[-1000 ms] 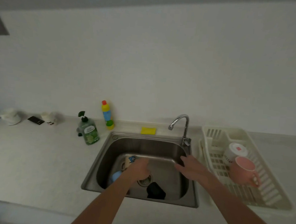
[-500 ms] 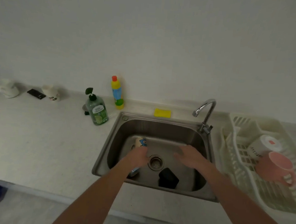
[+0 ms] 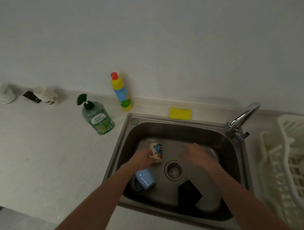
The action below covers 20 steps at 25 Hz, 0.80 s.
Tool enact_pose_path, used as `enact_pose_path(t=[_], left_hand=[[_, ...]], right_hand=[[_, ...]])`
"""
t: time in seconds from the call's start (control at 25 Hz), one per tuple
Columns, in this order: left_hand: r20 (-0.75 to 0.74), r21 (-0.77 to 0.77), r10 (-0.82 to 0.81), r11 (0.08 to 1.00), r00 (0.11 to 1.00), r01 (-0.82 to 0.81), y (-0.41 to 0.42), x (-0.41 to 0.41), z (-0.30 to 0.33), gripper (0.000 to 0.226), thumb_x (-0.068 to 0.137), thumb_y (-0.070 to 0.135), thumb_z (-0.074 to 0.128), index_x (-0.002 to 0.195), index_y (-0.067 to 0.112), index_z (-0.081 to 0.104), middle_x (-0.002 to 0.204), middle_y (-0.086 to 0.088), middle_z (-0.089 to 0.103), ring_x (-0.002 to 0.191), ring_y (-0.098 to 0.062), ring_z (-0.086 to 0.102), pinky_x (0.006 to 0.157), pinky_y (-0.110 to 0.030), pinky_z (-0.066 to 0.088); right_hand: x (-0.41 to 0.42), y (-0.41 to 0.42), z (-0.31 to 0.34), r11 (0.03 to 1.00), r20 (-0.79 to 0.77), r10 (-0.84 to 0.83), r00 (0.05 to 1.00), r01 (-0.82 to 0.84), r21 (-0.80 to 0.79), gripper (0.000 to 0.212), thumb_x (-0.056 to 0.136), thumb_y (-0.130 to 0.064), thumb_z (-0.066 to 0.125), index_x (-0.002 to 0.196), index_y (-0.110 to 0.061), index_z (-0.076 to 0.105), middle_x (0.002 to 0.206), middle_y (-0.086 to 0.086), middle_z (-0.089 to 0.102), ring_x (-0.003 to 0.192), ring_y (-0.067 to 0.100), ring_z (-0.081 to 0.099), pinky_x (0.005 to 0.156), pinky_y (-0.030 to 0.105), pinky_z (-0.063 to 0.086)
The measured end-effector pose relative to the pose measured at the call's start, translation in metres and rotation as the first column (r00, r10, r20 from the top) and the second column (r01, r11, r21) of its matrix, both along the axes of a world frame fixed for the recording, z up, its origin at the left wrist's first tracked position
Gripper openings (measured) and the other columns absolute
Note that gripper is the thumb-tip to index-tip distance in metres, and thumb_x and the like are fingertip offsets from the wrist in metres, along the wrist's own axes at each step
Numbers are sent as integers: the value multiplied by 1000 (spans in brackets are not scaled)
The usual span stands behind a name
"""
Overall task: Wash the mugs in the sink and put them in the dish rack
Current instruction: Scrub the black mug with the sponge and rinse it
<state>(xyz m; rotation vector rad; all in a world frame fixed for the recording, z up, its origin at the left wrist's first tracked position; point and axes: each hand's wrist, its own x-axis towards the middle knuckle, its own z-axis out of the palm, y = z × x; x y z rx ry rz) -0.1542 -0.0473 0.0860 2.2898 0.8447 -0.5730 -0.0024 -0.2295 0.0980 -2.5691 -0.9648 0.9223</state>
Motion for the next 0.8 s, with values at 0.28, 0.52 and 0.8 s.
enact_pose_path(t=[0.28,0.52,0.8], left_hand=[[27,-146,92,986,995,-87,24,45,-34,29,97,20,58,123,10,60,121,-8,61,112,-22,60,98,-36,50],[57,-317,142,941,988,-117,30,89,-74,6,94,12,58,94,16,63,90,-8,63,80,-20,60,83,-39,55],[107,-557,371,791,922,-254,47,118,-100,23,92,-3,55,83,18,60,81,-6,62,73,-22,58,64,-29,45]], right_hand=[[34,29,-14,991,-37,-134,990,134,10,45,97,-32,56,138,-12,50,133,12,50,117,26,54,95,33,44],[53,49,-35,968,77,-246,966,241,64,56,97,-29,59,147,-15,40,152,13,35,140,30,35,114,38,30],[102,82,-67,991,400,-130,907,125,38,74,92,-21,65,154,-13,26,162,15,19,149,40,14,121,48,20]])
